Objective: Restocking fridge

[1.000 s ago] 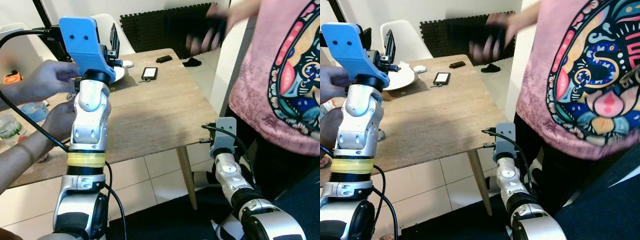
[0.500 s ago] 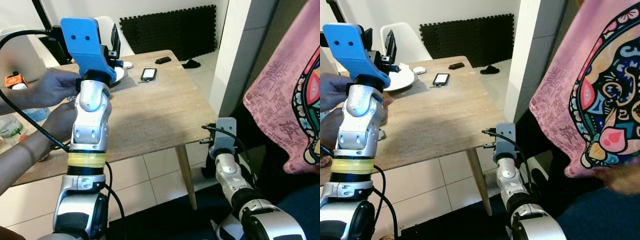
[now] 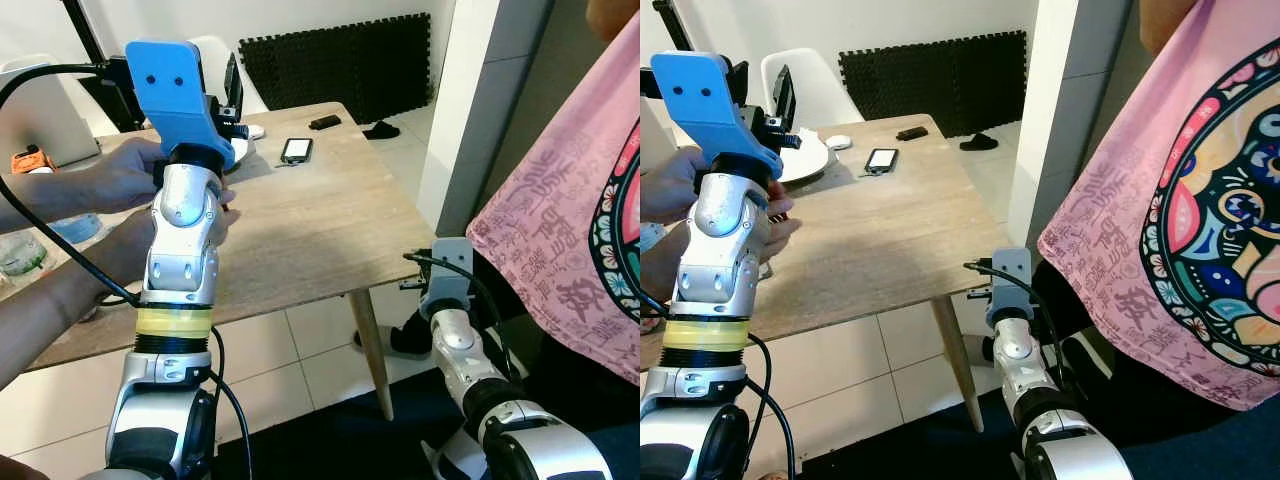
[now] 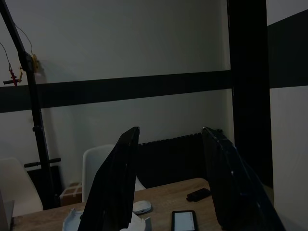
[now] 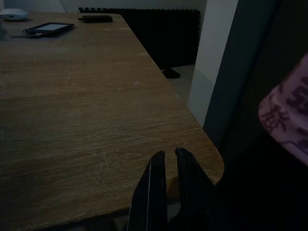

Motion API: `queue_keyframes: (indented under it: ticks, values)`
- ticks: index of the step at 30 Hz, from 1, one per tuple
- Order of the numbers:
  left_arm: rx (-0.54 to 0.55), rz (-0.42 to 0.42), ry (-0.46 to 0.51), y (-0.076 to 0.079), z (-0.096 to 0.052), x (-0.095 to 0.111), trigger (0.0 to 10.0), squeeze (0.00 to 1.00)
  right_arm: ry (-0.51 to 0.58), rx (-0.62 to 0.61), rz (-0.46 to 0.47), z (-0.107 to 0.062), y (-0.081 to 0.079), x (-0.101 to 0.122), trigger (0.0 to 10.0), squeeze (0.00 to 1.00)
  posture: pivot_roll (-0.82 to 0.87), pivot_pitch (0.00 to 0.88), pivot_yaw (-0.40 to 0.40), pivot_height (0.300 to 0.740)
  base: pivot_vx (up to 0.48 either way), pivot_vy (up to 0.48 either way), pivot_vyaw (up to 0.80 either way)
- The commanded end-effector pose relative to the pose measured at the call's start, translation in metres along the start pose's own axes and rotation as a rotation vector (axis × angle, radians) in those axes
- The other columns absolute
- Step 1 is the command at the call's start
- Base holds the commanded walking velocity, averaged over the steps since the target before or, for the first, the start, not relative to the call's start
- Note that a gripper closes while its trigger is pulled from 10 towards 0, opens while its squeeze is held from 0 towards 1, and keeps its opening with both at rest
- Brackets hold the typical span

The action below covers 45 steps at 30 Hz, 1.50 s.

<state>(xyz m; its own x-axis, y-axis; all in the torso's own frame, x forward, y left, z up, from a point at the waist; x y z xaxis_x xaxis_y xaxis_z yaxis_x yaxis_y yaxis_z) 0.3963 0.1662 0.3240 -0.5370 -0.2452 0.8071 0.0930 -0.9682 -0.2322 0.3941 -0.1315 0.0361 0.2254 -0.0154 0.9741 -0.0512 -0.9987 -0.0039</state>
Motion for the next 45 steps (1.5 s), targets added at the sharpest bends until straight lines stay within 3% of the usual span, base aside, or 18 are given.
queue_keyframes:
  ticks: [1, 45]
  values:
    - [0.005, 0.006, -0.027, -0.0024, -0.0017, -0.0063, 10.0, 0.00, -0.029, -0.007, -0.005, -0.0025, 0.0010, -0.0092, 10.0, 0.00, 0.07, 0.000, 0.038, 0.740, 0.000, 0.000, 0.00]
    - [0.006, 0.010, -0.027, -0.0031, -0.0026, -0.0062, 10.0, 0.00, -0.038, -0.005, -0.009, -0.0031, 0.0007, -0.0116, 10.0, 0.00, 0.08, 0.000, 0.034, 0.740, 0.000, 0.000, 0.00]
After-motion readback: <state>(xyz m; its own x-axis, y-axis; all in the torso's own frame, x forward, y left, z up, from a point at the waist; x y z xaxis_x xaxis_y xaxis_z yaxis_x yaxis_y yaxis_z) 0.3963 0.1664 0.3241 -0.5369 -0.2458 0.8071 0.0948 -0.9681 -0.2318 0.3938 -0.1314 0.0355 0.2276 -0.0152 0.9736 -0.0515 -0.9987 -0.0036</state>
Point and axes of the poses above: a point about 5 cm out from each wrist's last joint towards the gripper, its own z axis pointing out of the wrist towards the gripper, its own x axis along the axis of the wrist's last joint, y = z × x, the point moved 6 cm from there along z, pointing out of the wrist towards the gripper, and after that the axes turned 9 degrees about z, right-handed, at the moved point
